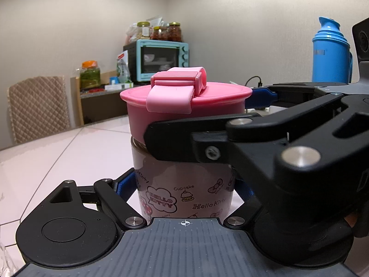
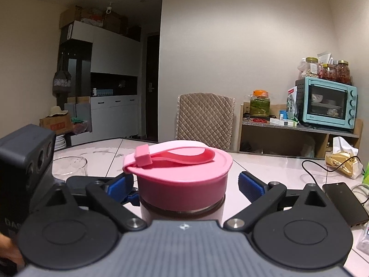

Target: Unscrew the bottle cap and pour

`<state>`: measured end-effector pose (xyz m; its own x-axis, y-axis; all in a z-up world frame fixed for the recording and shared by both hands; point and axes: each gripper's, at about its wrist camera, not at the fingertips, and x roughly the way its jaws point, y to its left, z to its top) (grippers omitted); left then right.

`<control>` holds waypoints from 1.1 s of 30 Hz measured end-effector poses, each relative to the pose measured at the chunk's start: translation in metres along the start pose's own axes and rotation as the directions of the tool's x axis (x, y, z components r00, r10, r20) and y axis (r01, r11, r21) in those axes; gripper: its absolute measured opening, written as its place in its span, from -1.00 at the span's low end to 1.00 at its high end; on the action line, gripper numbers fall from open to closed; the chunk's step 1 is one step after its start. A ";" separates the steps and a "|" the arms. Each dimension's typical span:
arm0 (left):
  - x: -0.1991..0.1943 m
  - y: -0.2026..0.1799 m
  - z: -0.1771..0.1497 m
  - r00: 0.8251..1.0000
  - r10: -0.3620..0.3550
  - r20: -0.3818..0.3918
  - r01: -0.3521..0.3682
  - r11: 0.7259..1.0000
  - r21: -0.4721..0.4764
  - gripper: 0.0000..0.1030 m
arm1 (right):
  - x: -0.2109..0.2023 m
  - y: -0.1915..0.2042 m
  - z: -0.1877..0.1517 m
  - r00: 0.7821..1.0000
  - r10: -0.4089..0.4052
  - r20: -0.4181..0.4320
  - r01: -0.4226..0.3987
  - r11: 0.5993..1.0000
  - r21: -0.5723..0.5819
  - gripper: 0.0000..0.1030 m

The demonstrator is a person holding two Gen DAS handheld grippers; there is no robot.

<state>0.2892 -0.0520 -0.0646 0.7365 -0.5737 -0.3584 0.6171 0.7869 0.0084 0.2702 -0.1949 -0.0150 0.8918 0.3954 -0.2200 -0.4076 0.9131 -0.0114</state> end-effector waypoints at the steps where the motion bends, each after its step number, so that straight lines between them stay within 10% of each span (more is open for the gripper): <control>1: 0.000 0.000 0.000 1.000 0.000 0.000 0.000 1.000 0.000 0.75 | 0.000 0.001 0.000 1.000 -0.002 0.000 0.002 1.000 0.000 0.92; 19: -0.002 0.000 -0.001 1.000 0.001 0.000 -0.001 1.000 0.001 0.75 | 0.002 0.001 -0.002 0.999 0.041 -0.005 -0.041 0.999 -0.017 0.65; 33: -0.002 0.001 0.000 1.000 0.000 0.000 0.000 1.000 0.001 0.75 | 0.005 -0.040 0.002 0.940 0.341 -0.024 -0.341 0.931 -0.131 0.65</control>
<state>0.2888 -0.0498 -0.0642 0.7368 -0.5735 -0.3581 0.6170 0.7869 0.0094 0.2917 -0.2294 -0.0135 0.6947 0.6801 -0.2342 -0.7091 0.7022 -0.0638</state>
